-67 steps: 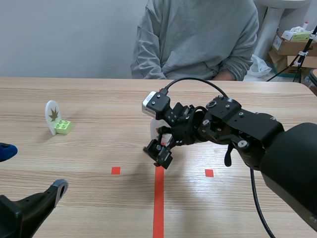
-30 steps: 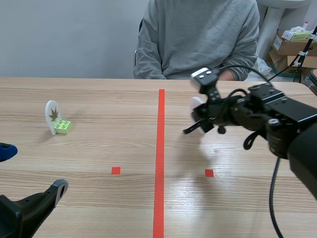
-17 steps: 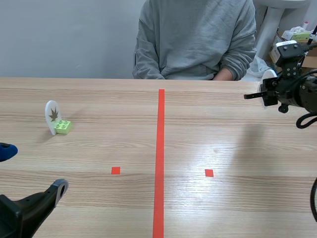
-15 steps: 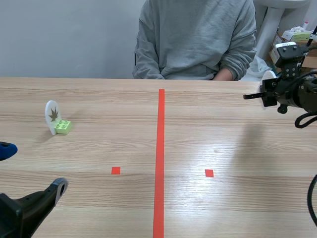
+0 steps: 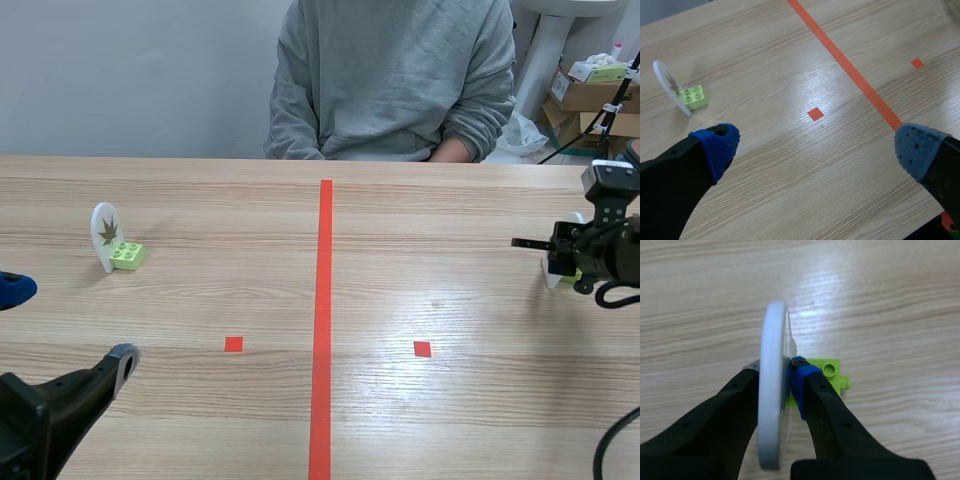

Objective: Do the leaf sorting experiment

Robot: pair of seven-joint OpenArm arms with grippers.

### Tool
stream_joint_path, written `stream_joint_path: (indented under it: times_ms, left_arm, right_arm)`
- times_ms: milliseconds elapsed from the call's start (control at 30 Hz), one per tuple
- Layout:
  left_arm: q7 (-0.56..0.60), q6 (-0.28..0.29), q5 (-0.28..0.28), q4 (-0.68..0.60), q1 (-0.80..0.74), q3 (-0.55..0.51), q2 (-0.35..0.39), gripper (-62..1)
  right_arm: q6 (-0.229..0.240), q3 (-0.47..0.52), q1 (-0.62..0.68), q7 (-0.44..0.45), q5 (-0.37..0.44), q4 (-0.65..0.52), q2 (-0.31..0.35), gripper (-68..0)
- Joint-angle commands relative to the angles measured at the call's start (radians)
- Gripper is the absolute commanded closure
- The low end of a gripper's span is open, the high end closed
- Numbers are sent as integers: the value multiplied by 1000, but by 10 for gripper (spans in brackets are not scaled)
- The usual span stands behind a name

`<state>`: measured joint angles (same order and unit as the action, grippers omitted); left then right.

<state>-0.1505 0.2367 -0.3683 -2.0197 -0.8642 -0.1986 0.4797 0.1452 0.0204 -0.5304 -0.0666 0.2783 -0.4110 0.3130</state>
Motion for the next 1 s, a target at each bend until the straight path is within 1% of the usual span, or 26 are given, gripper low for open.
stream_joint_path:
  times_ms: [0, 167, 233, 367, 467, 500, 533, 733, 867, 967]
  left_arm:
    - [8, -2, -11, -9, 0, 7, -3, -623]
    - [-8, -2, -11, -9, 0, 7, -3, -623]
    - [-13, -2, -11, -9, 0, 7, -3, -623]
    - [-25, -2, -11, -9, 0, 7, -3, -623]
    - [-27, -2, -11, -9, 0, 7, -3, -623]
    - [-27, -2, -11, -9, 0, 7, -3, -623]
    - [-27, -2, -11, -9, 0, 7, -3, -623]
    - [-27, -2, -11, -9, 0, 7, -3, -623]
    - [-27, -2, -11, -9, 0, 7, -3, -623]
    - [-27, -2, -11, -9, 0, 7, -3, -623]
  right_arm:
    - [0, 8, -11, 13, 7, -30, 16, -67]
    - [1, 14, 2, 12, 6, -30, 17, -126]
    - [1, 14, 1, 5, 6, -30, 17, -171]
    - [5, 14, 1, -2, 6, -30, 17, -336]
    - [21, 14, 1, -10, 6, -34, 17, -488]
    - [26, 14, 1, -14, 6, -38, 17, -526]
    - [27, 14, 2, -20, 6, -44, 17, -544]
    - [31, 14, 2, -78, 6, -120, 37, -547]
    - [31, 14, 7, -166, 6, -186, 61, -547]
    - [31, 14, 47, -203, 7, -251, 82, -547]
